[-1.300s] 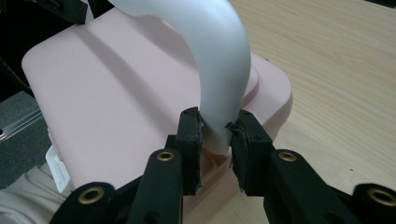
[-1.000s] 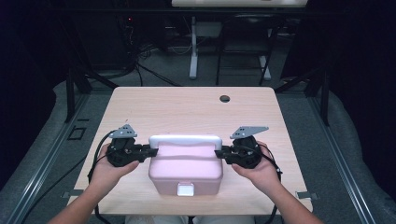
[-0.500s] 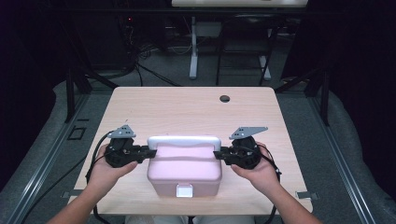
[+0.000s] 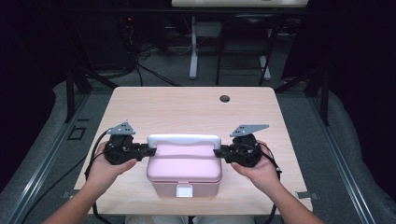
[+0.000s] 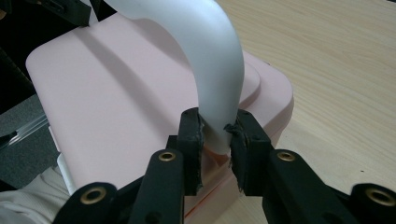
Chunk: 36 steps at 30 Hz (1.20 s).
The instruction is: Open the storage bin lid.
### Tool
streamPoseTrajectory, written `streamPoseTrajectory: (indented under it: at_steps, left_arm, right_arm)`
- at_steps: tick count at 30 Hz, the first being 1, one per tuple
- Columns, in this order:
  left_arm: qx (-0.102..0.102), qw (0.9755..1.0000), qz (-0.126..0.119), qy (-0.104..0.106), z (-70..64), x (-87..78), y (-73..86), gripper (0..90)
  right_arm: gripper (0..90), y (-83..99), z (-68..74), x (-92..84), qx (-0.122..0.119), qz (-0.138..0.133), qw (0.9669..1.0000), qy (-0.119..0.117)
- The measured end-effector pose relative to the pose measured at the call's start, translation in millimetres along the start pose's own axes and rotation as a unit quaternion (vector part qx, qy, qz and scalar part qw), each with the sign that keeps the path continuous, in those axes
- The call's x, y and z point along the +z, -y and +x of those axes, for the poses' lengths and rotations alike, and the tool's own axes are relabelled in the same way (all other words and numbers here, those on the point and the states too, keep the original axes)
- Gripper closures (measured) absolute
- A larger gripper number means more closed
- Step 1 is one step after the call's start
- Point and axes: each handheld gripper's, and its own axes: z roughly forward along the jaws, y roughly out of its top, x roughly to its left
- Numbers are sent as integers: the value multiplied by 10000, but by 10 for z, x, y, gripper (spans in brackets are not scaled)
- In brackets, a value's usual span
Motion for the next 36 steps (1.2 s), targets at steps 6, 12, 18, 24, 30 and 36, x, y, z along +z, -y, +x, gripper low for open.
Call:
streamPoseTrajectory:
  at_steps: [6,12,18,24,30,36]
  left_arm:
    - [-13,10000,19,16,1,-6,-17,736]
    - [-4,10000,22,30,10,-29,-48,734]
    - [-19,10000,-27,21,8,-34,-56,719]
    - [-8,9999,-116,30,8,-93,-39,676]
    - [15,9999,-172,-6,8,-209,11,669]
    - [-49,9999,-128,-24,23,-273,117,699]
  right_arm:
    - [746,-12,-11,-6,39,6,10000,-17]
    - [747,-43,-13,-30,74,-33,10000,-30]
    - [747,-57,-19,-38,148,-28,9999,-51]
    - [748,-67,-28,-46,180,8,9998,-91]
    - [748,-66,-28,-47,197,5,9998,-103]
    - [749,-83,-31,-62,233,-22,9997,-123]
